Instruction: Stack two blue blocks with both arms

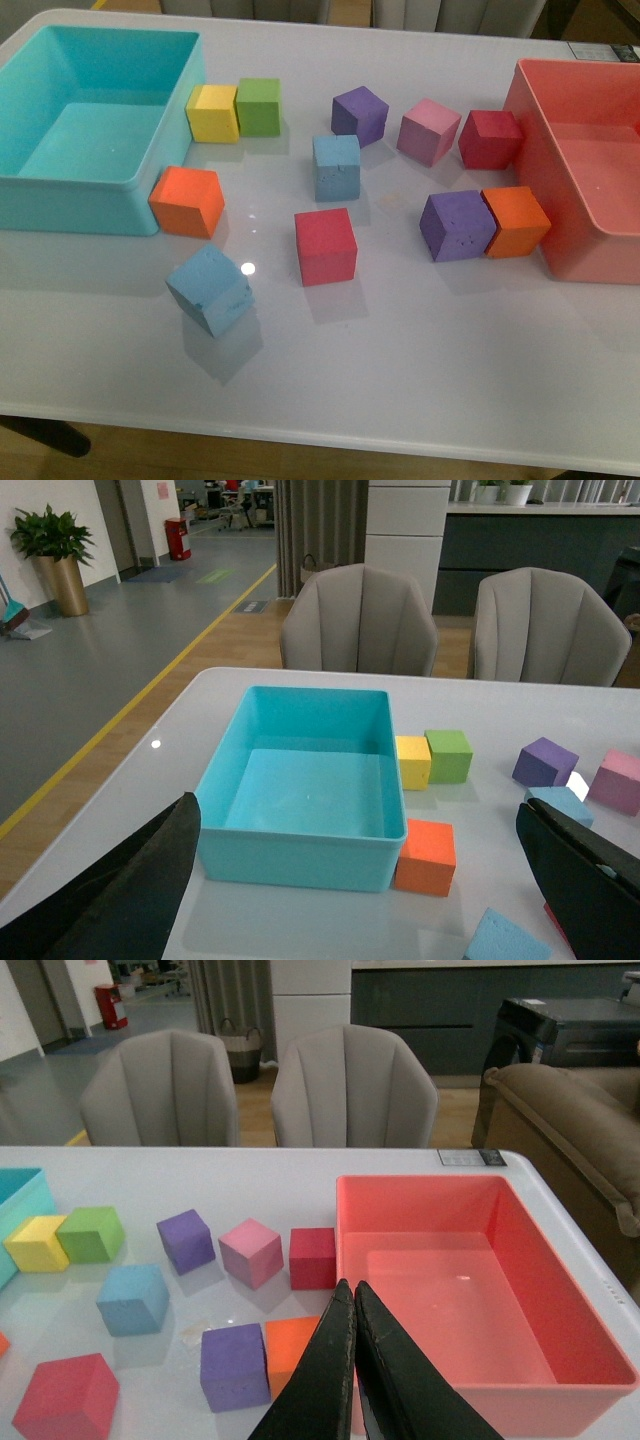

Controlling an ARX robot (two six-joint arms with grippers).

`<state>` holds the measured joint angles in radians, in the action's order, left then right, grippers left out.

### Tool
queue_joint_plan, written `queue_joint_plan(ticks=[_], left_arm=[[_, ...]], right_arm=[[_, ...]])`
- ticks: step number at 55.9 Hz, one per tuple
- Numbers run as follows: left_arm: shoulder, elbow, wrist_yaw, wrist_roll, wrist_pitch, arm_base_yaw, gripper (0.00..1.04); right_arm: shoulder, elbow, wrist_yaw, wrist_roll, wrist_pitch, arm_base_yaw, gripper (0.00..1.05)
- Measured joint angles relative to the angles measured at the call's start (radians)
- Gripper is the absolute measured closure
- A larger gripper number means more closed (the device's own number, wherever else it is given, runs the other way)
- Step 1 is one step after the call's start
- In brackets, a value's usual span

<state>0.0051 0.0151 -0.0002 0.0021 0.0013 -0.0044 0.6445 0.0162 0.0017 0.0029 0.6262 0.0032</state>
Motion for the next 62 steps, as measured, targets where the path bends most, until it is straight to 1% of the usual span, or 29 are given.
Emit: queue_joint_plan(ticks=[9, 31, 59, 62], left_arm=[[0.0, 0.0, 0.0, 0.0, 0.0, 0.0, 0.09], [0.0, 0.0, 0.0, 0.0, 0.0, 0.0, 0.09], [0.0, 0.0, 0.0, 0.0, 0.0, 0.0, 0.09], [0.0, 0.0, 0.0, 0.0, 0.0, 0.0, 0.09]], right_arm=[[-0.119, 0.0, 0.0, 0.0, -0.109, 0.0, 1.03], [-0.318, -0.001, 0.0, 0.0, -0.299, 0.0, 1.03], [-0.47, -0.001, 0.0, 0.0, -0.451, 0.0, 1.03], [-0.547, 0.0, 0.0, 0.0, -0.557, 0.0, 1.03]])
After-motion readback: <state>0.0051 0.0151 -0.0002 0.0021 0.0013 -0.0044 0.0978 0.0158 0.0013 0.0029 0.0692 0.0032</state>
